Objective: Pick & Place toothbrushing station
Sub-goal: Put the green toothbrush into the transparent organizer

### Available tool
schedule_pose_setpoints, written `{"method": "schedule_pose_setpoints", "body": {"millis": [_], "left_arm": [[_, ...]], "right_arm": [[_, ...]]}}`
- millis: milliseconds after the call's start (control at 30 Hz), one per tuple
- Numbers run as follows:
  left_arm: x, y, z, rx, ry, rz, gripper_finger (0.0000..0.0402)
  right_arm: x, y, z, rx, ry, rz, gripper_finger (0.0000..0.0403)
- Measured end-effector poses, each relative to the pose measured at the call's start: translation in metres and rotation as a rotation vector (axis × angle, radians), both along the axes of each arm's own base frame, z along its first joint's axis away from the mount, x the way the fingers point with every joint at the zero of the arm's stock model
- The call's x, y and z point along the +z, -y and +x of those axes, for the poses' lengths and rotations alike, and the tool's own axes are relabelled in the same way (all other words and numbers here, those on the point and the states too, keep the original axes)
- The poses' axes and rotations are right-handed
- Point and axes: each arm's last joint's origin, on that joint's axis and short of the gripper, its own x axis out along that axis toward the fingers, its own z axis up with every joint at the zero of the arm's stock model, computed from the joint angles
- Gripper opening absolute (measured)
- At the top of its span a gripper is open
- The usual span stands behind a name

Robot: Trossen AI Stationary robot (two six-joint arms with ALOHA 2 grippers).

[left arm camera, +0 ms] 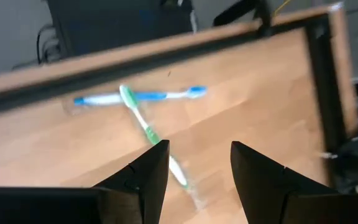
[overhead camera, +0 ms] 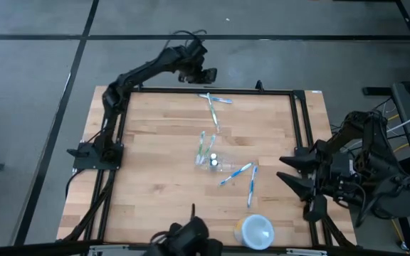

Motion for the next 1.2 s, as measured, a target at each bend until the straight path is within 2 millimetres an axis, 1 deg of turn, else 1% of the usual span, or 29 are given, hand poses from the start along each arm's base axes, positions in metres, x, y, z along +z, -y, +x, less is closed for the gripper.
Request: {"method": "schedule_pose_setpoints", "body": {"millis": [267, 433, 533, 700, 900, 1033, 1200], "left_arm": [[-0.054, 0.002, 0.027, 0.005, -0.102, -0.103, 0.0166], [-0.083, 0.004, 0.038, 0.067, -0.151, -0.187, 0.0166], [-0.096, 0.004, 0.039, 0.091, -0.192, -0.226, 0.0166], [-0.109, 0.004, 0.042, 0.131, -0.212, -0.256, 0.0166], [-0.112, 0.002, 0.045, 0.171, -0.183, -0.268, 0.0166], [-0.121, 0.000, 0.046, 0.168, -0.168, -0.337, 0.0166], [-0.136, 0.003, 0.051, 0.124, -0.149, -0.453, 0.0166]], "right_arm": [[-0.006, -0.009, 0.005, 0.005, 0.000, 0.022, 0.0201], [-0.010, -0.014, 0.008, 0.011, -0.005, 0.018, 0.0201], [-0.011, -0.015, 0.008, 0.014, -0.005, 0.022, 0.0201], [-0.011, -0.016, 0.009, 0.022, -0.006, 0.025, 0.0201], [-0.011, -0.016, 0.009, 0.022, -0.009, 0.016, 0.0201], [-0.012, -0.016, 0.009, 0.022, -0.014, 0.005, 0.0201], [-0.012, -0.016, 0.009, 0.022, -0.017, -0.001, 0.0201]]}}
